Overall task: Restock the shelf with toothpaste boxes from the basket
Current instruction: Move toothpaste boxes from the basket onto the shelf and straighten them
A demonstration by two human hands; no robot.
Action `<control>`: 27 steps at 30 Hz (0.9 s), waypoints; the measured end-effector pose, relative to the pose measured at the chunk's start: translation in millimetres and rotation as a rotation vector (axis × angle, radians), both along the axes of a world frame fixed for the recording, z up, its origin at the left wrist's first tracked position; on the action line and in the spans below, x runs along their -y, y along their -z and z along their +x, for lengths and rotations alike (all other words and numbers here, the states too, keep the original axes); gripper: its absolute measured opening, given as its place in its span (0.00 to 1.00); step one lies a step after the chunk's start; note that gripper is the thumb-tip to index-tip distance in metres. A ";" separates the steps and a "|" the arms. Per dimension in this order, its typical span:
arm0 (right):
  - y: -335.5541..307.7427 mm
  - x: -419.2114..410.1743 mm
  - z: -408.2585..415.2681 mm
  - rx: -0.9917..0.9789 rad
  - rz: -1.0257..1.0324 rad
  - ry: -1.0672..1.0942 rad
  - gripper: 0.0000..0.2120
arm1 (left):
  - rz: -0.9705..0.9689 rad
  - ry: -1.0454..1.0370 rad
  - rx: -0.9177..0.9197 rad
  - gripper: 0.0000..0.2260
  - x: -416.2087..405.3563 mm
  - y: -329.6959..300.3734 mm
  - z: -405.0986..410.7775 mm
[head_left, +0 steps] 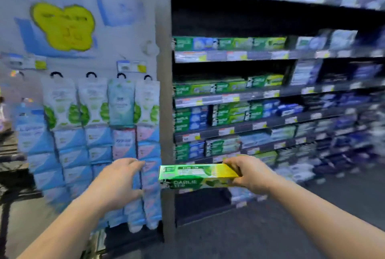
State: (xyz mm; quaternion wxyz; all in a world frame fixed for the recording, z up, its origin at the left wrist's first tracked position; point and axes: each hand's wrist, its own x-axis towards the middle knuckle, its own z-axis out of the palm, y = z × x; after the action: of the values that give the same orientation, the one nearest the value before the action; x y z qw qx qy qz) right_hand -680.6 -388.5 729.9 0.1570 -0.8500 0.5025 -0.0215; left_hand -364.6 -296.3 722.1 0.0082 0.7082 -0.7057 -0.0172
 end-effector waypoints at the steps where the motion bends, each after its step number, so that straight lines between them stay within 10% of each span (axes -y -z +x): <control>1: -11.6 1.7 -36.7 -0.001 -0.005 0.045 0.23 | -0.013 0.048 0.000 0.34 13.5 -8.4 -30.7; 12: -89.9 39.3 -297.9 -0.011 -0.150 0.467 0.27 | -0.073 0.371 -0.123 0.35 146.4 -79.0 -261.5; 27: -187.3 311.5 -328.8 0.091 -0.278 0.354 0.26 | -0.364 0.383 -0.105 0.35 407.0 -156.0 -293.3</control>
State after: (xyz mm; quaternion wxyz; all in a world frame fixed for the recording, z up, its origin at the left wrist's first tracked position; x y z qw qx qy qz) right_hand -1009.4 -700.0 917.2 0.0545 -0.7601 0.6284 -0.1562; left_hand -657.9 -703.3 878.1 0.1685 0.5467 -0.8170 0.0720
